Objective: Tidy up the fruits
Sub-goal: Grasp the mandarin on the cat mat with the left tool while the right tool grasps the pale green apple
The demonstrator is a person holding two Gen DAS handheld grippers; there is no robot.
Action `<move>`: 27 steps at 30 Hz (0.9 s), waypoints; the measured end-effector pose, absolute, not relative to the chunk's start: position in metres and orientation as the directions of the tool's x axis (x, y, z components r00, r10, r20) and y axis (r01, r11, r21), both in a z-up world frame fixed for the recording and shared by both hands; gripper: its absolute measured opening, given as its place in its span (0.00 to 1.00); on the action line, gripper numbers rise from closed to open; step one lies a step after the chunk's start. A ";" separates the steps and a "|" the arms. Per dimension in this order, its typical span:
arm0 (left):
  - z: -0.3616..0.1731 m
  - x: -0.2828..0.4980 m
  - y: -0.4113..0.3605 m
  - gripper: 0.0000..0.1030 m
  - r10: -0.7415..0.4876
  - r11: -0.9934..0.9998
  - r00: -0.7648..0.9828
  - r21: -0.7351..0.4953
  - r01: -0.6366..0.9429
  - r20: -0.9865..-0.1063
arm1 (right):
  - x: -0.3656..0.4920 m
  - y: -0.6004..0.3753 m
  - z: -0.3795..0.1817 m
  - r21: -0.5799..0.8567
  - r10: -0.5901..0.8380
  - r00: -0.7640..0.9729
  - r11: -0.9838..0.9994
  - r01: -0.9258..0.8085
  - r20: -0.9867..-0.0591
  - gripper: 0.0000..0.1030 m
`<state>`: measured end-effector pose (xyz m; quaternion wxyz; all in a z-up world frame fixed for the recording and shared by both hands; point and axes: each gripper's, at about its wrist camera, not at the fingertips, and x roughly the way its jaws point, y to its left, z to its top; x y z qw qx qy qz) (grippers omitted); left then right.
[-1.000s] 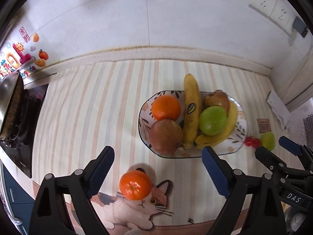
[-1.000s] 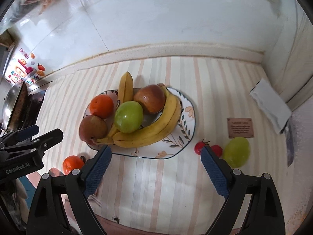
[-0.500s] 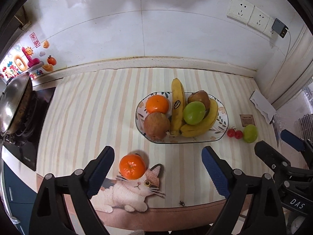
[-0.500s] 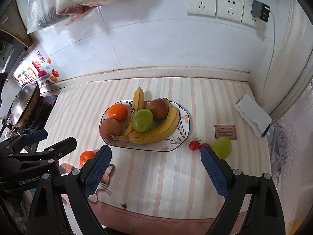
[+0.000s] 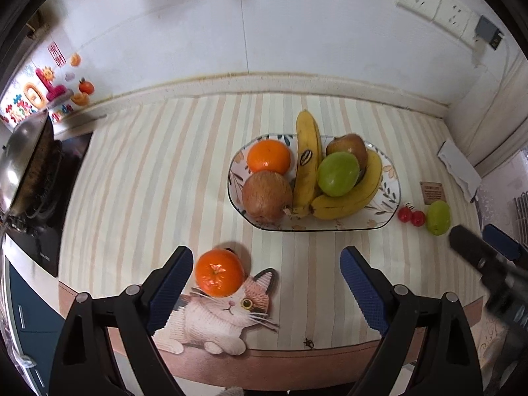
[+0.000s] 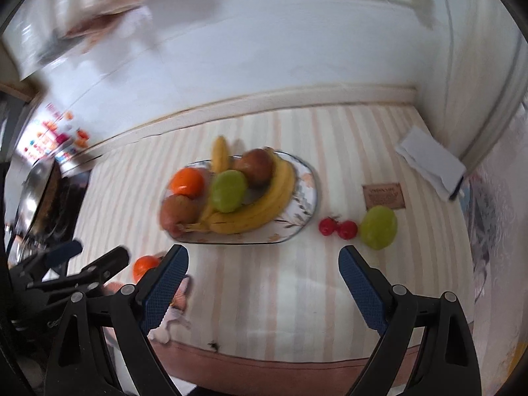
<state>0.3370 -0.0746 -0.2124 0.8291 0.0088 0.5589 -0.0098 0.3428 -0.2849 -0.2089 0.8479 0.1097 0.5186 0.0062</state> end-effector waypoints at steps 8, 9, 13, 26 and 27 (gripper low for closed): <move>-0.264 0.361 -0.097 0.89 -0.008 1.000 0.290 -0.006 0.007 -0.957 | 0.374 -0.384 -0.286 0.222 0.078 0.362 0.900 0.375 -0.929 0.92; -0.270 0.363 -0.100 0.89 -0.010 1.000 0.282 -0.009 0.007 -0.959 | 0.378 -0.394 -0.297 0.234 0.089 0.349 0.886 0.399 -0.933 0.92; -0.290 0.369 -0.110 0.89 -0.015 1.000 0.239 -0.016 -0.002 -0.971 | 0.393 -0.420 -0.335 0.257 0.115 0.311 0.848 0.463 -0.943 0.91; -0.310 0.366 -0.112 0.89 0.007 1.000 0.198 0.005 -0.008 -0.980 | 0.406 -0.415 -0.361 0.243 0.117 0.328 0.895 0.373 -0.937 0.57; -0.308 0.364 -0.108 0.89 0.011 1.000 0.202 0.009 -0.011 -0.979 | 0.401 -0.411 -0.357 0.236 0.115 0.330 0.905 0.355 -0.937 0.57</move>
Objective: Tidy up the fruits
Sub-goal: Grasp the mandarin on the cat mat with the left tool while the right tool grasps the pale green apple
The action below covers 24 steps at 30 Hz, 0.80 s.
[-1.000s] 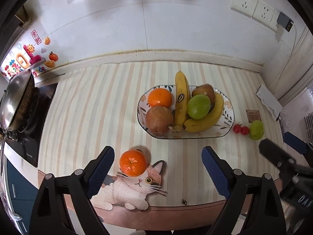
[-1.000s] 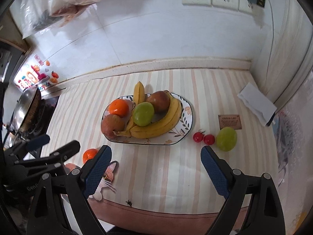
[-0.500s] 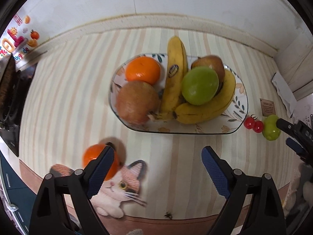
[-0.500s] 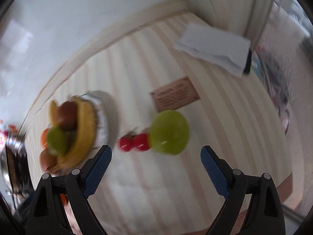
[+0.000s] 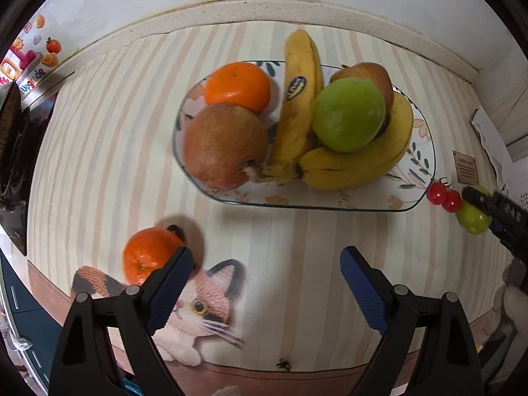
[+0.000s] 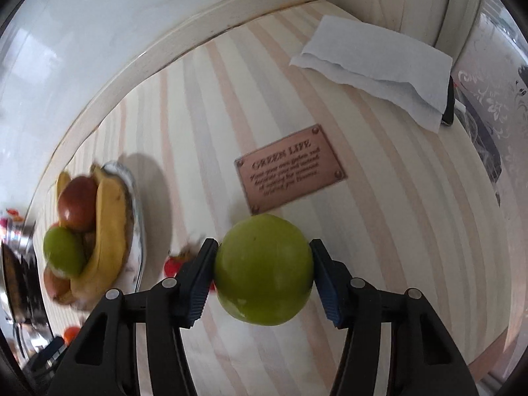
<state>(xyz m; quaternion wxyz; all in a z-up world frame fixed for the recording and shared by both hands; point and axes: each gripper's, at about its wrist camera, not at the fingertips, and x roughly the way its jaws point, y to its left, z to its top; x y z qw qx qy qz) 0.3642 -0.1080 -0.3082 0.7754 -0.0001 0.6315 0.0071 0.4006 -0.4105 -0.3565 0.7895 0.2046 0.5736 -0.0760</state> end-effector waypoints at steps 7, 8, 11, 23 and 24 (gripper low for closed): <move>-0.297 0.344 -0.054 0.89 0.053 0.996 0.187 0.039 -0.076 -0.981 | 0.359 -0.346 -0.339 0.274 0.215 0.292 0.945 0.180 -0.932 0.57; -0.299 0.342 -0.044 0.89 0.044 0.996 0.174 0.029 -0.088 -0.984 | 0.358 -0.336 -0.341 0.285 0.233 0.279 0.945 0.162 -0.931 0.57; -0.308 0.335 -0.016 0.89 0.044 0.991 0.131 0.027 -0.128 -0.990 | 0.351 -0.298 -0.347 0.312 0.282 0.244 0.946 0.094 -0.928 0.57; -0.360 0.368 0.005 0.88 -0.054 0.991 0.036 -0.058 -0.122 -0.998 | 0.355 -0.212 -0.372 0.290 0.292 0.171 0.956 -0.042 -0.941 0.57; -0.365 0.371 0.003 0.78 -0.053 0.992 0.034 -0.057 -0.110 -0.998 | 0.354 -0.209 -0.373 0.287 0.290 0.170 0.957 -0.043 -0.942 0.57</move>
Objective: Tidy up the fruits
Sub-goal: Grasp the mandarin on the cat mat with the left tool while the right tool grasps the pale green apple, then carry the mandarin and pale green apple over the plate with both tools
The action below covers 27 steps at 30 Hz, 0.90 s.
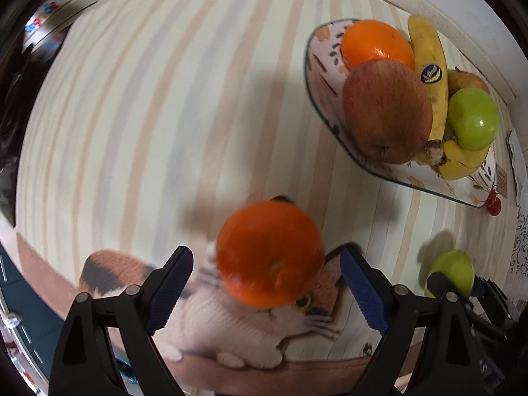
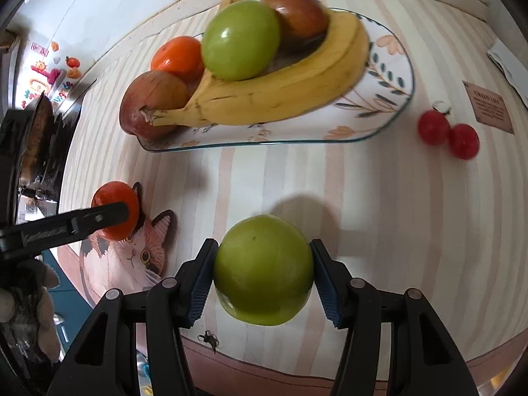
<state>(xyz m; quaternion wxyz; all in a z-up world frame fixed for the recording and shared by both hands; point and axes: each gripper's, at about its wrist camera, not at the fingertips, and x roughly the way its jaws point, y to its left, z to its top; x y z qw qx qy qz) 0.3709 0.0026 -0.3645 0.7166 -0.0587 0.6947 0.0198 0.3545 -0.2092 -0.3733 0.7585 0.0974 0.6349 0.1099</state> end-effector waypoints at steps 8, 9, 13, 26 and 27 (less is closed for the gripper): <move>-0.373 0.364 -0.004 0.62 -0.048 0.996 0.055 -0.052 -0.074 -0.997 | 0.356 -0.201 -0.364 0.274 0.280 0.178 0.960 -0.059 -0.943 0.57; -0.373 0.355 -0.004 0.62 -0.051 0.996 0.054 -0.055 -0.076 -0.997 | 0.356 -0.202 -0.363 0.278 0.283 0.178 0.959 -0.056 -0.942 0.57; -0.371 0.342 -0.003 0.62 -0.072 0.993 0.047 -0.076 -0.086 -0.996 | 0.353 -0.210 -0.358 0.288 0.291 0.191 0.957 -0.044 -0.938 0.57; -0.305 0.350 -0.045 0.61 -0.148 0.989 0.168 -0.150 0.002 -0.975 | 0.370 -0.259 -0.325 0.314 0.291 0.278 0.949 0.038 -0.915 0.57; -0.299 0.352 -0.048 0.62 -0.154 0.988 0.180 -0.154 0.010 -0.972 | 0.373 -0.263 -0.323 0.312 0.287 0.287 0.949 0.046 -0.914 0.57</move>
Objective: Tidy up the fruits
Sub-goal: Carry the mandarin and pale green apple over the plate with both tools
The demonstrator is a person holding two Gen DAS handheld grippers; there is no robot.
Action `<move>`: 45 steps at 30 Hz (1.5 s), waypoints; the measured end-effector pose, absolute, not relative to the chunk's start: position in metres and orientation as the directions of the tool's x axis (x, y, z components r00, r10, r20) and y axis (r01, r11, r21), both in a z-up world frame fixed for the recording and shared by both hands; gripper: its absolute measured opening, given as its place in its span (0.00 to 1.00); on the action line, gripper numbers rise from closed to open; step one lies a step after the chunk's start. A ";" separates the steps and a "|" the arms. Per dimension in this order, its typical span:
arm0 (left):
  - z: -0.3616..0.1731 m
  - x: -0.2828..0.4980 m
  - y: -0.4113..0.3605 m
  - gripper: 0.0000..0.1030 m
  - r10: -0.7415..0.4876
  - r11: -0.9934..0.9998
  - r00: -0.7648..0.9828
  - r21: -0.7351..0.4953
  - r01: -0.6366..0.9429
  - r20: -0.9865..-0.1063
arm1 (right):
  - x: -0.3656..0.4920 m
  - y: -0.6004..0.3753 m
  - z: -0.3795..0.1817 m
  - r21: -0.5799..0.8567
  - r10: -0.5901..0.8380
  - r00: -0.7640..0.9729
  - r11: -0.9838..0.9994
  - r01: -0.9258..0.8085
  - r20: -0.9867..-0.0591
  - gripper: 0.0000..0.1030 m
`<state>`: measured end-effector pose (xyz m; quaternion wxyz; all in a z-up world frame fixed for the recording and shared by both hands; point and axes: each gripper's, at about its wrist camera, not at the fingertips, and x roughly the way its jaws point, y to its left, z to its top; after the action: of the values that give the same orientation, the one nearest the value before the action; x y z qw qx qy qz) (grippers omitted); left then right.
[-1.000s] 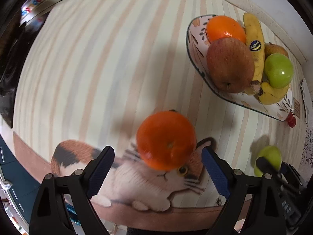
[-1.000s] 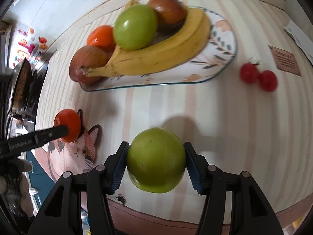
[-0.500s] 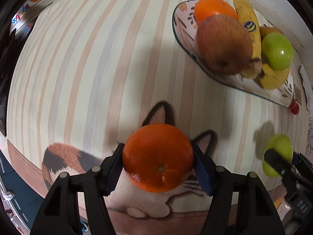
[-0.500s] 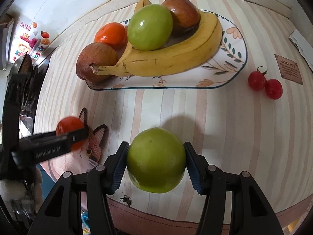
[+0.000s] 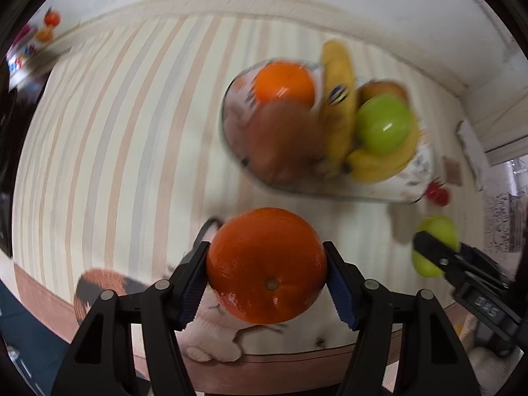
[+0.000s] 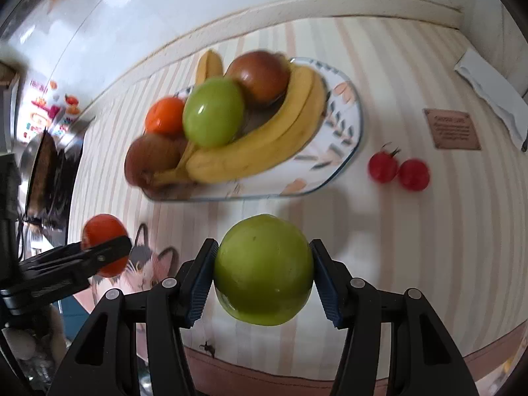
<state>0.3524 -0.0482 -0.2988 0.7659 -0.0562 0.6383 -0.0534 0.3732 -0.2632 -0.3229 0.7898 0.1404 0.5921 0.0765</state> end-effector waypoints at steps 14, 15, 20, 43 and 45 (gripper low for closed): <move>-0.260 0.447 -0.088 0.62 -0.196 0.979 0.214 -0.178 0.103 -0.957 | 0.457 -0.303 -0.309 0.232 0.187 0.383 0.970 0.075 -0.905 0.57; -0.263 0.454 -0.091 0.62 -0.190 0.979 0.207 -0.169 0.116 -0.960 | 0.462 -0.302 -0.310 0.224 0.181 0.380 0.972 0.072 -0.907 0.57; -0.279 0.479 -0.099 0.62 -0.135 0.982 0.173 -0.108 0.158 -0.976 | 0.471 -0.296 -0.321 0.207 0.173 0.357 0.977 0.057 -0.918 0.57; -0.314 0.495 -0.104 0.64 -0.091 0.989 0.112 -0.077 0.128 -0.990 | 0.474 -0.279 -0.328 0.098 0.116 0.377 0.993 -0.067 -0.919 0.59; -0.315 0.495 -0.103 0.65 -0.092 0.989 0.111 -0.078 0.126 -0.990 | 0.475 -0.282 -0.329 0.114 0.126 0.372 0.992 -0.054 -0.919 0.59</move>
<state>0.4945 -0.1035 -0.3147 0.7453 0.0126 0.6626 -0.0731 0.4754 -0.2822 -0.3288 0.8278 0.0322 0.5575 0.0544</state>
